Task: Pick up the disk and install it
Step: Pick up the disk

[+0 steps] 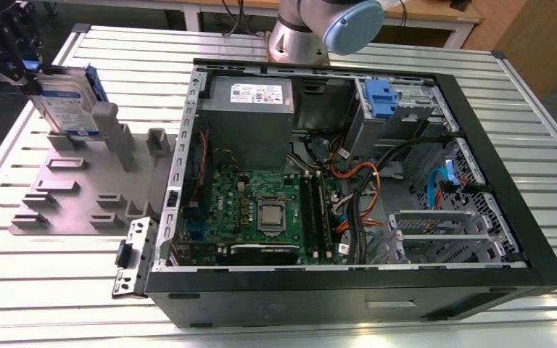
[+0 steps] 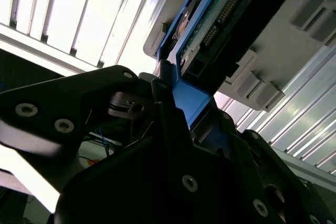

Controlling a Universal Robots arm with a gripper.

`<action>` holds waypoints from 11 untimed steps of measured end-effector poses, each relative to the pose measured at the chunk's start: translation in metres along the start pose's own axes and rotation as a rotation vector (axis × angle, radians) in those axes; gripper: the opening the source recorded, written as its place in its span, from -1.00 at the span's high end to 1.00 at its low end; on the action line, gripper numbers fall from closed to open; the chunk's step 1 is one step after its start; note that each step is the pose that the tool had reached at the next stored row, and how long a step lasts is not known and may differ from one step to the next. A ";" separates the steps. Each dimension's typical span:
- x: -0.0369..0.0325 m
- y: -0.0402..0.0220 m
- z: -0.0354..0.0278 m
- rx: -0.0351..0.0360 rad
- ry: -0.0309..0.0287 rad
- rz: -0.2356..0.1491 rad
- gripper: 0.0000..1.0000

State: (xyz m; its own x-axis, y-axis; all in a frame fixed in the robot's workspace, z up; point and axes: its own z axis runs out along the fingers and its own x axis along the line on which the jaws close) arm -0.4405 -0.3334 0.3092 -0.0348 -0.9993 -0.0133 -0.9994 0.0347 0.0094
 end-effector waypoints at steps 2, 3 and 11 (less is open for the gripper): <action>0.0000 0.0000 -0.0014 -0.0004 0.0002 0.000 0.26; 0.0000 0.0000 -0.0021 -0.0001 0.0001 0.000 0.26; -0.0001 0.0000 -0.0062 0.0002 -0.0001 0.000 0.26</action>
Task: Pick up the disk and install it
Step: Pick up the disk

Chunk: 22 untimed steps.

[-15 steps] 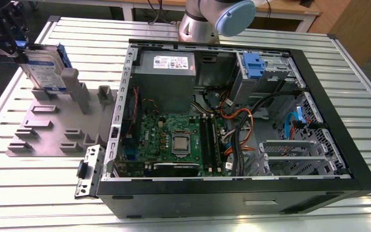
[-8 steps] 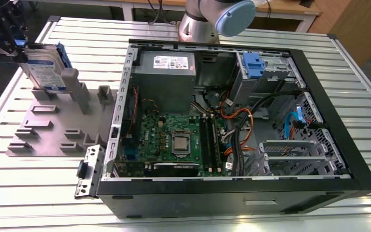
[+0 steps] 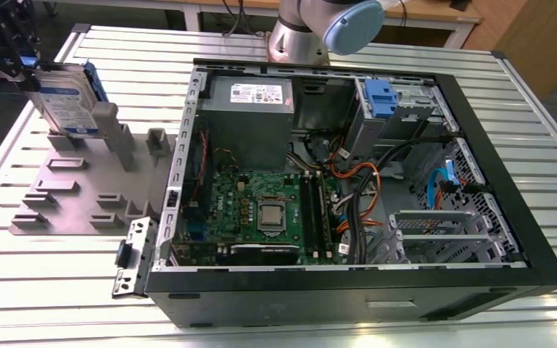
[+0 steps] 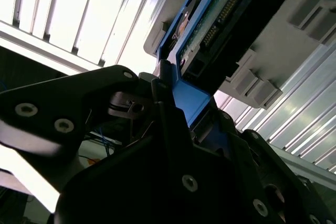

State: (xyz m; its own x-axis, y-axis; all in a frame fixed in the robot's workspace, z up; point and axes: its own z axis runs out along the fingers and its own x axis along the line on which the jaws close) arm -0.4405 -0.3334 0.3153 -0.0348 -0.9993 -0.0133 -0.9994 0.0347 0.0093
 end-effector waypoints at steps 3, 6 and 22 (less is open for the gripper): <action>0.0000 0.0000 -0.0002 0.0000 0.0000 0.000 0.26; 0.0000 0.0001 -0.0009 -0.0004 0.0002 0.000 0.26; -0.0001 0.0001 -0.0087 -0.0002 0.0001 0.000 0.26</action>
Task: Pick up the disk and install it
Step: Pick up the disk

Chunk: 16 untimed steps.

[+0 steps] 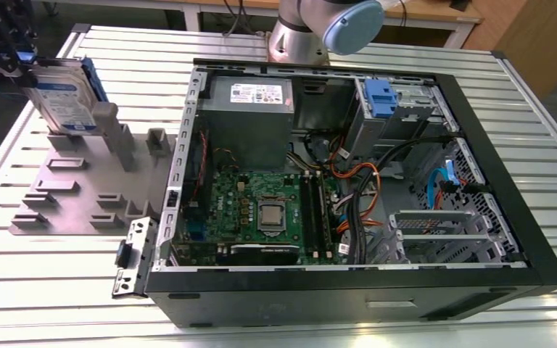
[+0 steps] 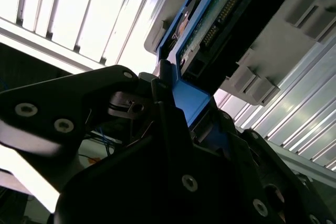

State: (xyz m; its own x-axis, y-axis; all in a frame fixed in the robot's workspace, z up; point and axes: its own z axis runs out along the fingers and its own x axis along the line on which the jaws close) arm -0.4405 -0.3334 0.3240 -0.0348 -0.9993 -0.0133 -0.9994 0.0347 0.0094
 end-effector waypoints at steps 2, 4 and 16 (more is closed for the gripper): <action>0.0000 0.0001 -0.0022 0.0000 0.0000 0.000 0.26; 0.0000 0.0001 -0.0031 0.0003 -0.0001 0.000 0.26; -0.0001 0.0001 -0.0093 0.0000 0.0000 0.000 0.26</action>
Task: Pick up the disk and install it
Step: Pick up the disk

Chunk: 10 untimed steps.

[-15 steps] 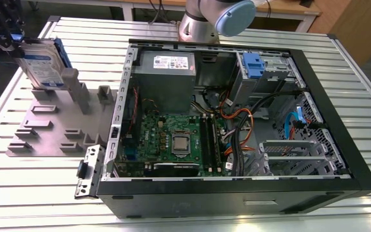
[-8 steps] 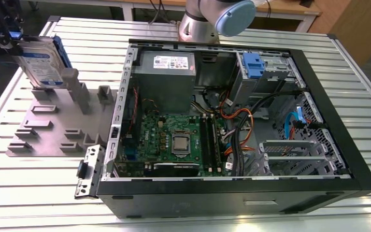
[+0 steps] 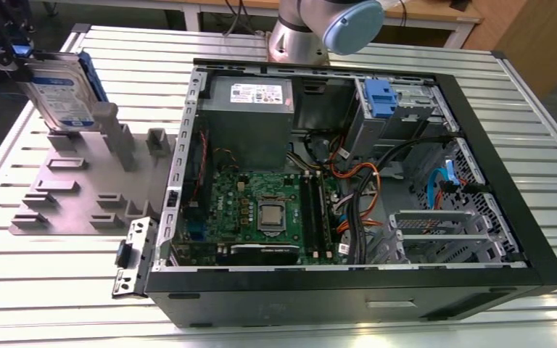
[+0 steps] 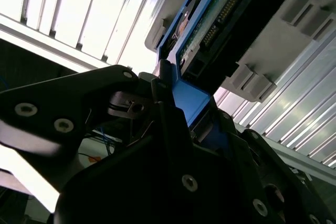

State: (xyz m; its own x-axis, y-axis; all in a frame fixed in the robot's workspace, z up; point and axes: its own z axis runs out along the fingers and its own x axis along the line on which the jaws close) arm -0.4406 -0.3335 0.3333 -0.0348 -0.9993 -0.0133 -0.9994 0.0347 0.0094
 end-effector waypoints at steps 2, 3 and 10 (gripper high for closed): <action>0.0000 0.0000 -0.0007 0.0000 0.0000 0.000 0.26; 0.0000 0.0000 -0.0014 -0.0001 0.0000 0.000 0.26; -0.0001 0.0000 -0.0040 0.0002 0.0000 0.000 0.26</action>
State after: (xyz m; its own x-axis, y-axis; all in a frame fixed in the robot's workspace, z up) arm -0.4406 -0.3335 0.3373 -0.0348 -0.9993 -0.0133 -0.9994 0.0346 0.0092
